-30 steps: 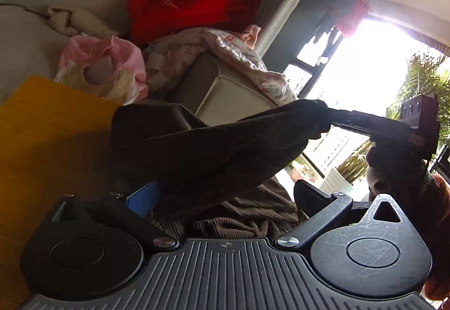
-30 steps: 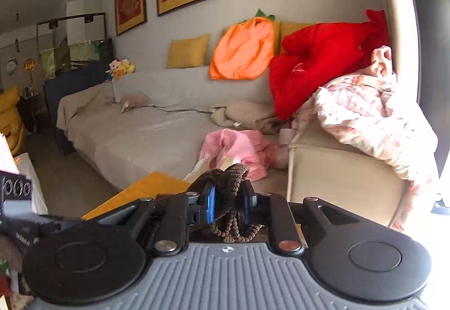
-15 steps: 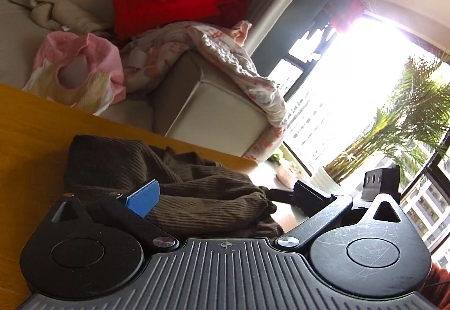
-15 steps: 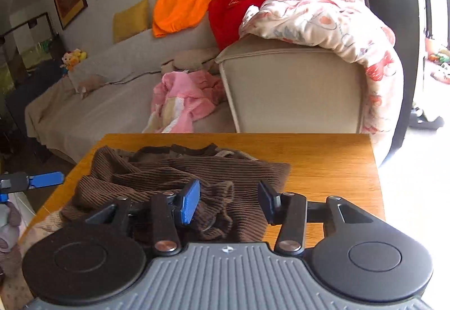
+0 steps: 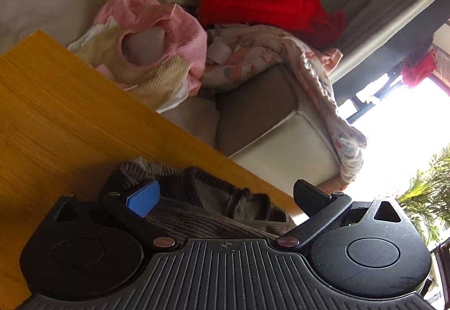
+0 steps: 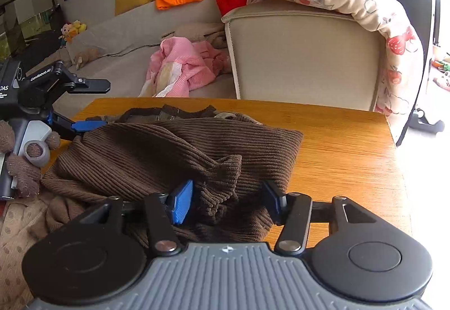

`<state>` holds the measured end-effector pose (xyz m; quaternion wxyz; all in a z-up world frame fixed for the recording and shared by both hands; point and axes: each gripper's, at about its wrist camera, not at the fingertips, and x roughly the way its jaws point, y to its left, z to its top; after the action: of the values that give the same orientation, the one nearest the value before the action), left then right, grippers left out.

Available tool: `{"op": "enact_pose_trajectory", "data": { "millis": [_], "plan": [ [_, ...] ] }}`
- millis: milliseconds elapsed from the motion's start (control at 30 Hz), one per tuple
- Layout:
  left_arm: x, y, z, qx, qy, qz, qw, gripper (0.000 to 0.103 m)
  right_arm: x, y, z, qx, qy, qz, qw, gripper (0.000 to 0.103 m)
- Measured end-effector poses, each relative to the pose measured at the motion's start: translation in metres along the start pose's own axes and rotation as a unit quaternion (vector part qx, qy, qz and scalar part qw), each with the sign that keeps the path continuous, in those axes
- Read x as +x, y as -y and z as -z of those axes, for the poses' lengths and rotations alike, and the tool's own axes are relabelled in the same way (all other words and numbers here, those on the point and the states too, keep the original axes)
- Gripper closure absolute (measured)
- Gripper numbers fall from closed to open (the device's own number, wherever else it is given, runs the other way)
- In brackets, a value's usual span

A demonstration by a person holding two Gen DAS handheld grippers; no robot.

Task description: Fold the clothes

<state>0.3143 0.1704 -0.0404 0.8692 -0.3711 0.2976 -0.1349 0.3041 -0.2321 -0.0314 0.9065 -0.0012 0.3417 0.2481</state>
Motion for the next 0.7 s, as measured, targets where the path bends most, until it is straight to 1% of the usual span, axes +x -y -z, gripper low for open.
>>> {"op": "enact_pose_trajectory", "data": {
  "millis": [67, 100, 133, 167, 200, 233, 267, 300, 367, 400, 433, 467, 533, 600, 700],
  "plan": [
    [-0.017, 0.016, 0.000, 0.035, 0.012, 0.024, 0.9990, 0.000, -0.011, 0.005, -0.009, 0.011, 0.029, 0.019, 0.999, 0.049],
    [-0.024, 0.026, 0.005, 0.054, 0.007, 0.049, 0.9973, 0.000, -0.018, 0.005, -0.013, 0.014, 0.047, 0.023, 0.999, 0.046],
    [-0.030, 0.037, 0.009, 0.073, 0.003, 0.074, 0.9946, 0.000, -0.025, 0.005, -0.018, 0.019, 0.062, 0.017, 0.998, 0.034],
    [-0.035, 0.046, 0.013, 0.090, -0.004, 0.096, 0.9913, 0.000, -0.030, 0.005, -0.022, 0.026, 0.071, 0.001, 0.997, 0.027],
    [-0.035, 0.052, 0.020, 0.106, -0.015, 0.107, 0.9885, 0.000, -0.032, 0.002, -0.024, 0.033, 0.075, -0.020, 0.996, 0.012],
    [-0.031, 0.058, 0.030, 0.125, -0.029, 0.104, 0.9863, 0.000, -0.032, -0.001, -0.026, 0.038, 0.076, -0.042, 0.996, 0.003],
    [-0.027, 0.062, 0.040, 0.141, -0.042, 0.096, 0.9845, 0.000, -0.029, -0.007, -0.026, 0.039, 0.072, -0.062, 0.995, 0.001],
    [-0.021, 0.061, 0.047, 0.148, -0.051, 0.075, 0.9848, 0.000, -0.025, -0.014, -0.026, 0.037, 0.064, -0.078, 0.994, 0.001],
    [-0.008, 0.058, 0.061, 0.162, -0.070, 0.033, 0.9837, 0.000, -0.010, -0.028, -0.023, 0.027, 0.046, -0.089, 0.995, 0.000],
    [-0.002, 0.056, 0.067, 0.165, -0.077, 0.016, 0.9831, 0.000, -0.001, -0.034, -0.020, 0.024, 0.033, -0.083, 0.996, 0.000],
    [0.001, 0.050, 0.069, 0.156, -0.079, 0.013, 0.9846, 0.000, 0.009, -0.036, -0.017, 0.028, 0.017, -0.073, 0.997, 0.000],
    [0.001, 0.046, 0.070, 0.150, -0.076, 0.018, 0.9856, 0.000, 0.019, -0.037, -0.014, 0.035, 0.000, -0.064, 0.997, 0.000],
    [0.000, 0.040, 0.069, 0.142, -0.076, 0.029, 0.9866, 0.000, 0.029, -0.036, -0.008, 0.043, -0.010, -0.061, 0.997, 0.000],
    [0.000, 0.035, 0.068, 0.134, -0.076, 0.038, 0.9873, 0.000, 0.031, -0.039, -0.007, 0.029, -0.018, -0.057, 0.998, 0.000],
    [0.001, 0.033, 0.064, 0.124, -0.086, 0.042, 0.9877, 0.000, 0.033, -0.046, -0.007, 0.007, -0.030, -0.043, 0.999, 0.000]
  ]
}}
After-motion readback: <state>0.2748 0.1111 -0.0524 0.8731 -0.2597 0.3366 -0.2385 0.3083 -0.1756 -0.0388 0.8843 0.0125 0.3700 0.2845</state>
